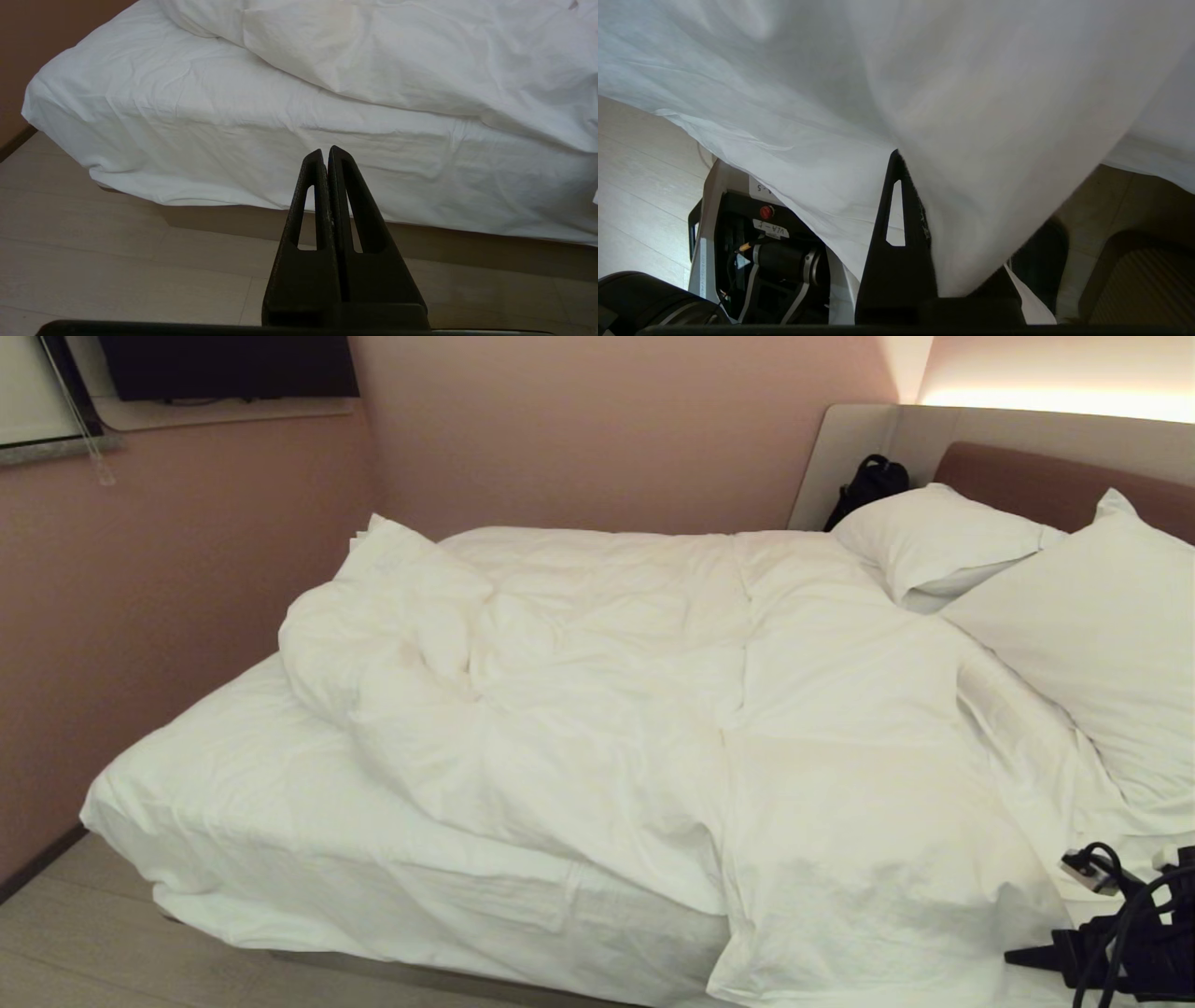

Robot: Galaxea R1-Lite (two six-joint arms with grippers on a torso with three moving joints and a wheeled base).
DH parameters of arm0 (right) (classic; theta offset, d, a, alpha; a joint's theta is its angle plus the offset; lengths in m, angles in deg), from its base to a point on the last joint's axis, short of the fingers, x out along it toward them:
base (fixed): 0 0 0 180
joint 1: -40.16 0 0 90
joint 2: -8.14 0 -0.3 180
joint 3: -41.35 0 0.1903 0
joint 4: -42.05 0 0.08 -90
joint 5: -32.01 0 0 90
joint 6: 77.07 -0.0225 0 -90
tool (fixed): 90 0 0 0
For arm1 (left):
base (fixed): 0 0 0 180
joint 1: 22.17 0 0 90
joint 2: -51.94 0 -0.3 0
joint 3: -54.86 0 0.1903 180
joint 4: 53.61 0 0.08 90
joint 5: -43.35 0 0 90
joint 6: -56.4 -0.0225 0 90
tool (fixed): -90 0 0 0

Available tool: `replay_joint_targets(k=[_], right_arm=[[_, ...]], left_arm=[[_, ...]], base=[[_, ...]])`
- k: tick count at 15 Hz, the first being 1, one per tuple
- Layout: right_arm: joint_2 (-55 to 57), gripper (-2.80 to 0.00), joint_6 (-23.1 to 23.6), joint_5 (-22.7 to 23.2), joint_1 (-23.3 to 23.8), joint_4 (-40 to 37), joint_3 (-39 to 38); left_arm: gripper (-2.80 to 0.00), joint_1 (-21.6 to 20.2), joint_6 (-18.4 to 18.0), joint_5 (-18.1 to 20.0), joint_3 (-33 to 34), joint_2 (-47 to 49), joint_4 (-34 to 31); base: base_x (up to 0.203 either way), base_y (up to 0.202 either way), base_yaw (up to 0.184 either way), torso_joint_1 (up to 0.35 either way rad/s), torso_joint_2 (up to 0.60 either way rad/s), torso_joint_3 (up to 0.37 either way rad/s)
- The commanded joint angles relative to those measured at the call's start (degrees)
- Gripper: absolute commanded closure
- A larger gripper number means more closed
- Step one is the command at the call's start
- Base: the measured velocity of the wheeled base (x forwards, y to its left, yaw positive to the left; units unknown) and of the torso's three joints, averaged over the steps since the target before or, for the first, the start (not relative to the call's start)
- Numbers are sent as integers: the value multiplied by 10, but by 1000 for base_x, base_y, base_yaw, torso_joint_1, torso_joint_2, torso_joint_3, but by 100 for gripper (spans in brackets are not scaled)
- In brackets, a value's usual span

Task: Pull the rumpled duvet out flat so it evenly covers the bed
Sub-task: Flatten the corners of the folded blanket

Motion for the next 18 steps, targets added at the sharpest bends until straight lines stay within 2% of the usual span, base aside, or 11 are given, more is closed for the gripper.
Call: replay_joint_targets(k=[1,7,11,13,15,16,18], right_arm=[[-4,0,1,3,0,1,-5],[-41,0,0,6,0,1,-46],[-149,0,-30,1,17,-2,-81],[-216,0,-72,-31,28,-19,-93],[-263,0,-130,-103,37,-54,-89],[-271,0,-149,-121,47,-60,-87],[-279,0,-156,-135,73,-61,-85]], left_arm=[[0,0,0,0,0,0,0],[0,0,0,0,0,0,0],[0,0,0,0,0,0,0],[0,0,0,0,0,0,-1],[0,0,0,0,0,0,-1],[0,0,0,0,0,0,-1],[0,0,0,0,0,0,0]], base=[[0,0,0,0,0,0],[0,0,0,0,0,0],[0,0,0,0,0,0],[0,0,0,0,0,0],[0,0,0,0,0,0],[0,0,0,0,0,0],[0,0,0,0,0,0]])
